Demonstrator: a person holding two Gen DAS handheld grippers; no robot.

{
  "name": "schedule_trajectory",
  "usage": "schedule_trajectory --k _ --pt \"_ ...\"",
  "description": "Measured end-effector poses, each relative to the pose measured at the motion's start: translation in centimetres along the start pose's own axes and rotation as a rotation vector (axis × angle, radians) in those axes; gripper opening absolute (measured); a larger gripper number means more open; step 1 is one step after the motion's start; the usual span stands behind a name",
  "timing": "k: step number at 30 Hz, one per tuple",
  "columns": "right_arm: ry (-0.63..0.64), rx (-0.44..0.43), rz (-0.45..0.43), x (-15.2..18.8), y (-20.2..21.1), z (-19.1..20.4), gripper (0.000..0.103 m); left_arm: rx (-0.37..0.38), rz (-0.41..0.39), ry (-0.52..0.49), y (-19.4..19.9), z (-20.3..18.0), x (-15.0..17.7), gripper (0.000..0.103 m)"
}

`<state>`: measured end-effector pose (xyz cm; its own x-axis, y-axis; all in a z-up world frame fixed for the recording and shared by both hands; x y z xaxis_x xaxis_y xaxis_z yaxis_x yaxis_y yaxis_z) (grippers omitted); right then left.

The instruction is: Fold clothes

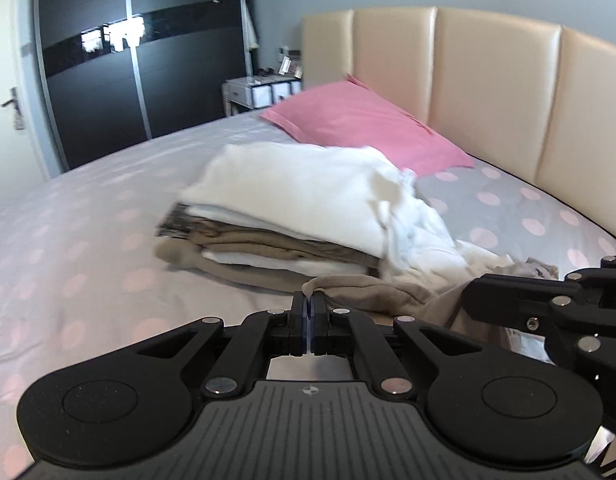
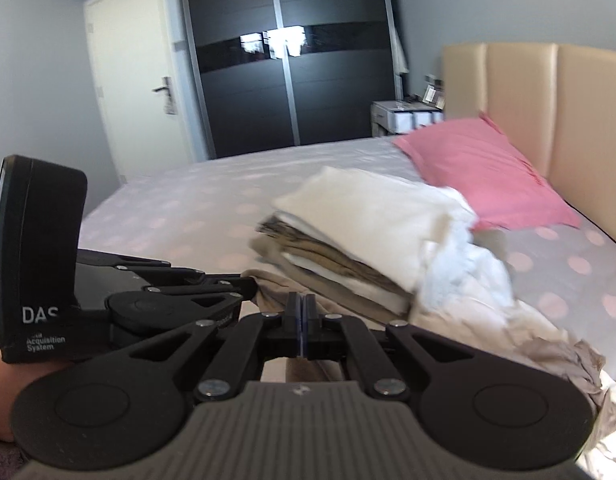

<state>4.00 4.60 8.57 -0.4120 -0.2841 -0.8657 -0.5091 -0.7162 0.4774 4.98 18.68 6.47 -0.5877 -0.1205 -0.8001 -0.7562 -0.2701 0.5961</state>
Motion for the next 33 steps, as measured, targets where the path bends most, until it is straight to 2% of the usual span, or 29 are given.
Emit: schedule_trajectory --k 6,10,13,16,20,24,26,28,29,30,33 --pt "0.051 -0.179 -0.028 -2.0 1.2 8.3 0.001 -0.148 -0.044 0.035 6.5 7.1 0.8 0.000" --pt "0.084 -0.303 0.009 -2.0 0.8 13.0 0.001 -0.265 -0.035 0.058 10.3 11.9 2.9 0.000" --pt "0.123 -0.374 0.061 -1.3 -0.1 16.1 0.001 -0.301 0.032 0.113 12.1 15.4 5.5 0.000" --pt "0.154 -0.413 0.134 0.1 -1.7 18.2 0.004 -0.311 0.135 0.152 12.6 17.7 9.2 0.000" --pt "0.186 -0.411 0.199 1.8 -3.9 19.0 0.005 -0.322 0.258 0.161 12.2 19.4 14.5 0.000" --pt "0.204 -0.372 0.249 3.2 -6.2 18.5 0.006 -0.295 0.366 0.182 11.5 20.8 18.8 0.000" --pt "0.211 -0.342 0.281 4.1 -7.5 18.1 0.006 -0.275 0.403 0.191 11.1 21.4 20.7 0.001" --pt "0.217 -0.314 0.321 5.0 -9.2 17.7 0.013 -0.264 0.425 0.220 10.7 22.0 22.0 0.002" --pt "0.223 -0.304 0.339 5.6 -10.1 17.6 0.026 -0.262 0.431 0.227 10.4 22.2 22.5 0.004" --pt "0.229 -0.294 0.357 6.2 -11.0 17.4 0.034 -0.260 0.433 0.229 10.2 22.3 22.7 0.007" --pt "0.249 -0.263 0.423 8.0 -13.7 17.0 0.034 -0.239 0.435 0.235 9.6 22.4 23.0 0.026"
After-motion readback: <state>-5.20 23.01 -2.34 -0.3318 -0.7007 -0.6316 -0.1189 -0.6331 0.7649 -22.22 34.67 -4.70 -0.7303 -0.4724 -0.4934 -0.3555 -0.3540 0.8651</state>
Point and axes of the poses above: each gripper's, at about its wrist camera, not at the fingertips, and y roughly against the way its jaws point, z to its left, x to its underside, the point moved 2 cm from there along -y, roughly the way its jaws point
